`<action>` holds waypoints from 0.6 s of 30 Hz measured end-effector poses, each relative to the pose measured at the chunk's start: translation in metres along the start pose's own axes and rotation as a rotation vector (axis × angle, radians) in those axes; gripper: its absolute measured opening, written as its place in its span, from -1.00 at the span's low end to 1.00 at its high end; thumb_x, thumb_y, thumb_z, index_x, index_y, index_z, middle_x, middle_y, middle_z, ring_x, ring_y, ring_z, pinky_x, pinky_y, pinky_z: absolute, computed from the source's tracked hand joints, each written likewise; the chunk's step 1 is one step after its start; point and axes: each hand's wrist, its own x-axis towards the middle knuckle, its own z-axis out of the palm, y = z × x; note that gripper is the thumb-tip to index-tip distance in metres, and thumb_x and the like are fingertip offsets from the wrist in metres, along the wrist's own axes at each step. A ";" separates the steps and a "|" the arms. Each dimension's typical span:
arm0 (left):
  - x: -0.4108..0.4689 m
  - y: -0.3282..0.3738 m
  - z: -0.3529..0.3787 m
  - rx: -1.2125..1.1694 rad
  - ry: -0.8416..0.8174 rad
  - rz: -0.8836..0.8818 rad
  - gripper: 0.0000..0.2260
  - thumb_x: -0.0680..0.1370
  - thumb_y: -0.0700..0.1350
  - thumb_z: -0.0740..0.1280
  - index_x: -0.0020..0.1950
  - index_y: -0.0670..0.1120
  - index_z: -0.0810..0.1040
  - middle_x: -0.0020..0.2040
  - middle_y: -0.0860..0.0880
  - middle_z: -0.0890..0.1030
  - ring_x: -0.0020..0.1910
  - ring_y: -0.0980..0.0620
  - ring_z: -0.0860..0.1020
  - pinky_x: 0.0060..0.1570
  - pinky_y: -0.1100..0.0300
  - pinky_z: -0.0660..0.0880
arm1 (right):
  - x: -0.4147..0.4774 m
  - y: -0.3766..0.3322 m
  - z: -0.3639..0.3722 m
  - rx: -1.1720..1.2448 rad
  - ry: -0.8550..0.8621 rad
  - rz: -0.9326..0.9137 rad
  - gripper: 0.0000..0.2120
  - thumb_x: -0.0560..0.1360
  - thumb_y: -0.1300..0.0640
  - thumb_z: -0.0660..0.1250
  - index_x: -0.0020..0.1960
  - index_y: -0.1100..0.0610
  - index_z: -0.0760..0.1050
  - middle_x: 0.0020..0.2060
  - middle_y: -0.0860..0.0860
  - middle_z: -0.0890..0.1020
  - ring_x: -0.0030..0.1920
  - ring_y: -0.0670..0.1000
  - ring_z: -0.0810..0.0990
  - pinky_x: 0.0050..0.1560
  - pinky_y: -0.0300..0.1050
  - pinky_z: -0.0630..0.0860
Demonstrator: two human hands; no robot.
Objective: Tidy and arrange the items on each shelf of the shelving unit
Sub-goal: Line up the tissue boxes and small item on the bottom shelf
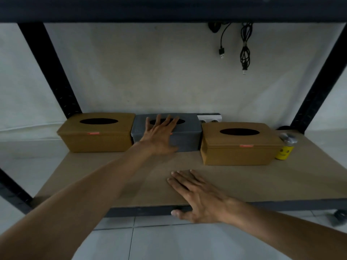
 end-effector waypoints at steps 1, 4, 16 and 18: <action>-0.003 0.014 -0.001 -0.034 0.033 0.021 -0.05 0.47 0.30 0.36 0.63 0.08 -0.17 0.64 0.01 -0.11 0.59 -0.15 -0.20 0.46 -0.30 -0.32 | 0.000 0.000 -0.001 0.008 -0.003 -0.003 -0.17 0.58 -0.39 -0.01 0.63 0.03 -0.25 0.61 0.01 -0.21 0.59 -0.02 -0.28 0.56 0.02 -0.30; -0.010 0.065 -0.011 -0.098 0.138 0.205 -0.11 0.47 0.26 0.36 0.64 0.08 -0.07 0.64 0.02 -0.04 0.60 -0.06 -0.16 0.48 -0.26 -0.28 | -0.001 0.002 -0.004 0.045 -0.013 -0.012 -0.17 0.58 -0.38 0.03 0.63 0.00 -0.24 0.61 -0.01 -0.21 0.58 -0.05 -0.29 0.53 -0.06 -0.35; 0.023 0.180 0.011 0.172 -0.024 0.321 -0.32 0.66 0.17 0.15 0.63 0.01 -0.14 0.64 -0.13 -0.06 0.60 -0.16 -0.03 0.49 -0.17 0.03 | -0.101 0.084 -0.010 0.047 -0.013 0.166 -0.03 0.44 -0.48 0.15 0.63 -0.06 -0.21 0.62 -0.03 -0.15 0.59 -0.03 -0.20 0.56 -0.07 -0.23; 0.033 0.179 0.014 0.199 -0.013 0.296 -0.39 0.69 0.12 0.10 0.63 0.02 -0.15 0.63 -0.13 -0.02 0.59 -0.15 -0.01 0.49 -0.17 0.05 | -0.115 0.097 -0.007 0.039 -0.027 0.202 -0.03 0.44 -0.49 0.13 0.62 -0.08 -0.22 0.62 -0.02 -0.17 0.60 -0.04 -0.21 0.56 -0.06 -0.26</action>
